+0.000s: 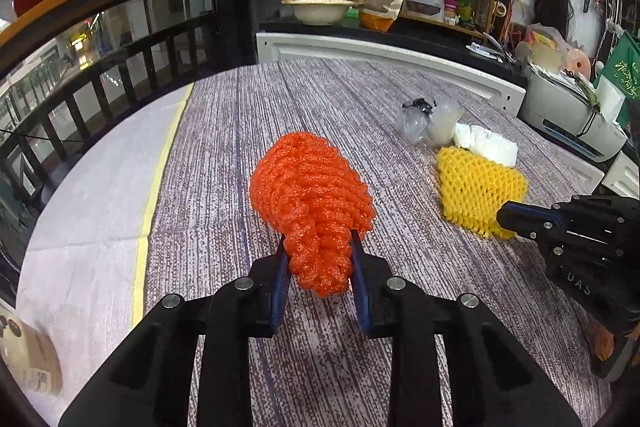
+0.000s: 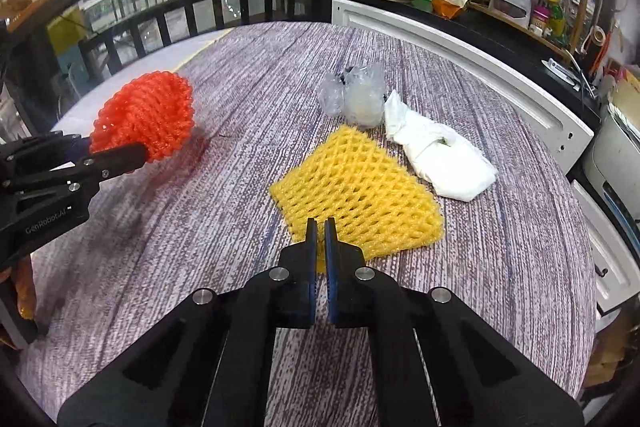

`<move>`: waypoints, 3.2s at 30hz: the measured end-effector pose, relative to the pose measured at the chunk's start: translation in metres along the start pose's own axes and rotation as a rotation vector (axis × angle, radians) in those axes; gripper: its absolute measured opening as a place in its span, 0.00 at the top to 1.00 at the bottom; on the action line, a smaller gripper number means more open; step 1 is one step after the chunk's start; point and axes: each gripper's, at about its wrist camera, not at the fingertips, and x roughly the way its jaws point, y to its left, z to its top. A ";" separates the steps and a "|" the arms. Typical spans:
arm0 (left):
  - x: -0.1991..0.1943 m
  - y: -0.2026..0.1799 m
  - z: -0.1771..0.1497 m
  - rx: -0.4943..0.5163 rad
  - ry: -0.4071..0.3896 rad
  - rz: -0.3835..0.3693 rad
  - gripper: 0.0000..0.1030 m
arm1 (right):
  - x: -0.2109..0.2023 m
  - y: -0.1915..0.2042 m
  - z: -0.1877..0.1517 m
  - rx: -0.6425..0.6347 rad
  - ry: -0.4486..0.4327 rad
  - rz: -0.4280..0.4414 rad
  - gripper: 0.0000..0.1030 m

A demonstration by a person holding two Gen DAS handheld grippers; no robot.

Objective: Collect trash
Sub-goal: 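Grasp the orange foam net with the left tool while the right tool grasps the yellow foam net, then lift both foam nets off the table toward the black bin, then carry both held foam nets over the black bin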

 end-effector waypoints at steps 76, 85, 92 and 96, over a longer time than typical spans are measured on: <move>-0.113 -0.336 -0.124 0.280 0.032 -0.624 0.74 | -0.219 -0.214 -0.327 0.579 -0.118 -0.253 0.96; -0.097 -0.350 -0.133 0.298 0.099 -0.634 0.74 | -0.200 -0.226 -0.356 0.654 -0.066 -0.275 0.29; -0.088 -0.364 -0.143 0.321 0.138 -0.639 0.74 | -0.211 -0.225 -0.372 0.703 -0.097 -0.321 0.26; -0.081 -0.373 -0.148 0.343 0.155 -0.637 0.74 | -0.219 -0.224 -0.379 0.714 -0.097 -0.351 0.26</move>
